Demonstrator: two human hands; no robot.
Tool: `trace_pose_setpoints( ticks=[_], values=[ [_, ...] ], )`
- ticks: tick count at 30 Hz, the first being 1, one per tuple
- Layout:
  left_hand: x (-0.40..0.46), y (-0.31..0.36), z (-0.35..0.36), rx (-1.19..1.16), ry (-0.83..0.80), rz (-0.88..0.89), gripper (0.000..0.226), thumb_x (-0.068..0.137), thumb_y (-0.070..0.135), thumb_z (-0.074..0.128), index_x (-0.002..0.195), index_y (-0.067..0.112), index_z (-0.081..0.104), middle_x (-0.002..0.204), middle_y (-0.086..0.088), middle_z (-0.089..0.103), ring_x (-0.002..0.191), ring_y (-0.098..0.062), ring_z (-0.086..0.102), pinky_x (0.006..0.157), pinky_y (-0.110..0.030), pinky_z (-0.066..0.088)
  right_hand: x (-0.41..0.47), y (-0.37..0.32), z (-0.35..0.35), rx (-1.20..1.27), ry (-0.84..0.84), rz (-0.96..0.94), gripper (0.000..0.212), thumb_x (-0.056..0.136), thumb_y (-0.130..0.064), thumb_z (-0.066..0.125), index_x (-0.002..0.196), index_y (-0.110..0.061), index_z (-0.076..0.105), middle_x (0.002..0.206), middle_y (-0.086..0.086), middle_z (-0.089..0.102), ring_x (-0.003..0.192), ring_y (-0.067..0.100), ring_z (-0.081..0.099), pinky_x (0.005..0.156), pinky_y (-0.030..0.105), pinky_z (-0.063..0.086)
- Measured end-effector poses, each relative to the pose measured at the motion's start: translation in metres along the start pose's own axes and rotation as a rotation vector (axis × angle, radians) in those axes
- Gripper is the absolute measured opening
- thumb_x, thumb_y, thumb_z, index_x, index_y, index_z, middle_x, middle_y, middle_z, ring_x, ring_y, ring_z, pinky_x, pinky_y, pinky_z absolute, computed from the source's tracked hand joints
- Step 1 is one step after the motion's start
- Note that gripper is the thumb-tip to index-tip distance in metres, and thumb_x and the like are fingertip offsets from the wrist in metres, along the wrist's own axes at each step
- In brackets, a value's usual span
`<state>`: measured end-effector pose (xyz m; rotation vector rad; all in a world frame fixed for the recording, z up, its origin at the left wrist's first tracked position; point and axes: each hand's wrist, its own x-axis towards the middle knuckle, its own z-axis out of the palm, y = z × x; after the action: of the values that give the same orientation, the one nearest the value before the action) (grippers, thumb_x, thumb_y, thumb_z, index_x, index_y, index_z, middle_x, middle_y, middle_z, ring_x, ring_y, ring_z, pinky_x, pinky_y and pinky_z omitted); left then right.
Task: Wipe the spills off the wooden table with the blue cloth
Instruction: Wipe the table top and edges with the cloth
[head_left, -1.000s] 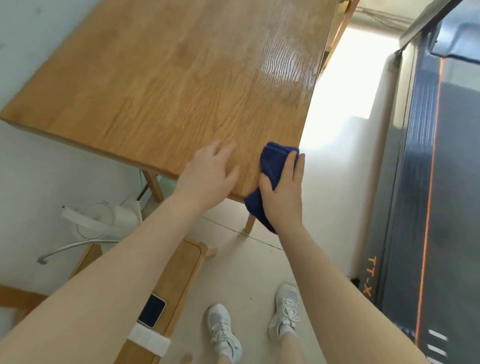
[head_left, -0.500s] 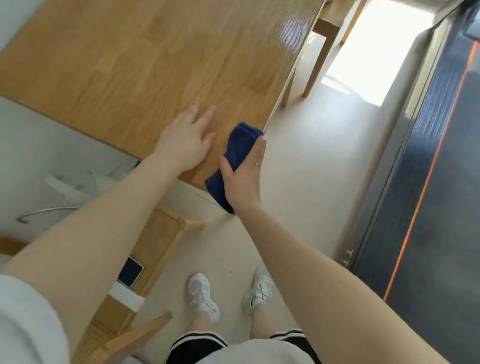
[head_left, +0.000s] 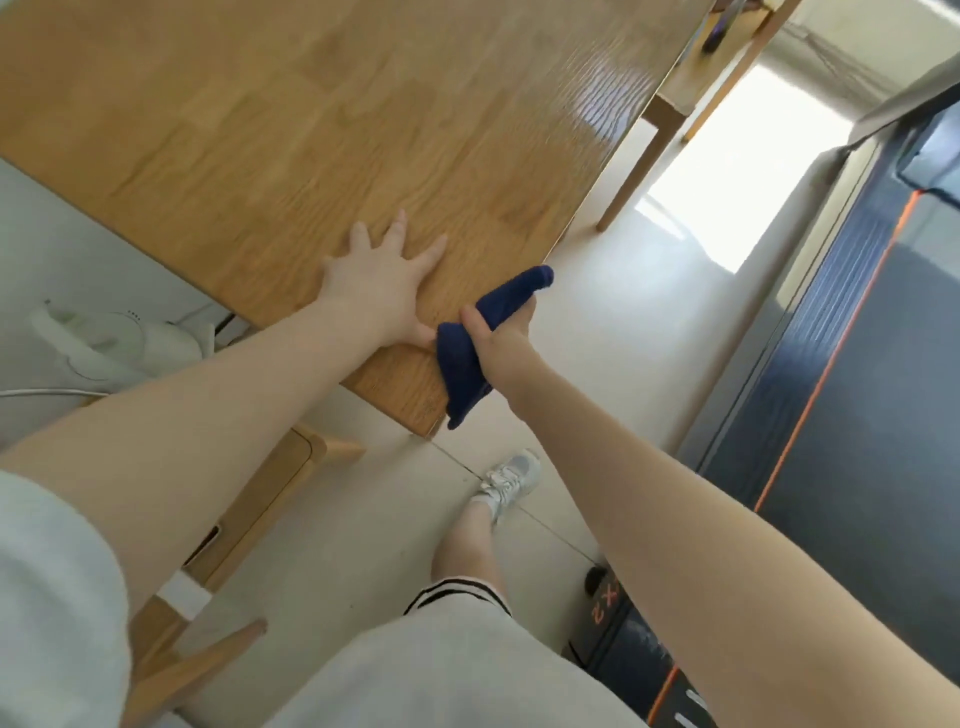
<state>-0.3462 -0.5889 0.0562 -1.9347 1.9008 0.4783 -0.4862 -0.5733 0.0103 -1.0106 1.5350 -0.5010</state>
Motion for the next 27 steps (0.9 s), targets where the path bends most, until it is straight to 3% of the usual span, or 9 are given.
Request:
trace_pose_setpoints(
  ticks=[4,7,13,15,22,24,27],
  values=[
    [0.000,0.001,-0.002,-0.005,-0.039,-0.012,0.121,0.054,0.082,0.059,0.145,0.043,-0.011,0.157,-0.004,-0.014,0.141,-0.042,0.000,0.105,-0.059,0.031,0.059,-0.042,-0.028,0.137,0.079,0.170,0.087,0.090,-0.040,0.052,0.146,-0.028,-0.013,0.151,0.009,0.021,0.135,0.035,0.028,0.106,0.052,0.024],
    [0.004,0.003,0.000,-0.007,-0.047,-0.029,0.122,0.053,0.081,0.058,0.144,0.042,-0.014,0.156,-0.004,-0.018,0.141,-0.043,-0.004,0.108,-0.062,0.024,0.103,-0.071,-0.048,0.131,0.215,0.177,0.093,0.087,-0.041,0.057,0.144,-0.033,-0.017,0.154,0.006,0.014,0.136,0.037,0.025,0.108,0.058,0.022],
    [-0.001,0.010,-0.005,-0.039,-0.095,-0.046,0.121,0.057,0.078,0.060,0.144,0.040,-0.015,0.155,-0.005,-0.021,0.141,-0.043,-0.008,0.109,-0.064,0.017,0.074,-0.036,-0.044,0.020,0.033,0.074,0.096,0.087,-0.035,0.059,0.143,-0.034,-0.018,0.154,0.004,0.013,0.137,0.031,0.026,0.110,0.053,0.023],
    [-0.001,0.010,-0.006,-0.051,-0.103,-0.059,0.120,0.057,0.077,0.061,0.144,0.042,-0.014,0.155,-0.004,-0.022,0.141,-0.042,-0.010,0.110,-0.063,0.016,0.066,-0.026,-0.033,0.042,0.001,0.133,0.098,0.087,-0.032,0.060,0.141,-0.038,-0.022,0.155,-0.001,0.010,0.137,0.029,0.026,0.110,0.055,0.022],
    [0.004,0.005,-0.009,0.002,-0.106,-0.055,0.122,0.052,0.084,0.055,0.144,0.042,-0.012,0.156,-0.005,-0.016,0.140,-0.042,-0.001,0.112,-0.058,0.016,0.138,-0.071,-0.069,0.056,0.160,0.168,0.099,0.080,-0.038,0.065,0.143,-0.035,-0.012,0.145,0.005,0.029,0.128,0.031,0.037,0.107,0.054,0.030],
    [0.004,0.009,-0.017,0.039,-0.091,-0.039,0.117,0.054,0.084,0.054,0.147,0.038,0.001,0.156,-0.010,-0.002,0.139,-0.041,0.009,0.113,-0.056,0.014,0.158,-0.086,-0.086,0.018,0.180,0.179,0.096,0.081,-0.043,0.060,0.145,-0.031,-0.010,0.146,0.005,0.029,0.128,0.032,0.037,0.106,0.054,0.031],
    [0.017,0.016,-0.043,-0.071,-0.003,0.032,0.084,0.065,0.076,0.055,0.132,0.026,0.048,0.149,-0.009,0.027,0.137,-0.030,0.025,0.114,-0.051,0.013,0.168,-0.087,-0.090,-0.046,0.179,0.103,0.080,0.086,-0.045,0.051,0.147,-0.015,0.010,0.151,0.010,0.026,0.136,0.031,0.031,0.111,0.048,0.028]
  ],
)
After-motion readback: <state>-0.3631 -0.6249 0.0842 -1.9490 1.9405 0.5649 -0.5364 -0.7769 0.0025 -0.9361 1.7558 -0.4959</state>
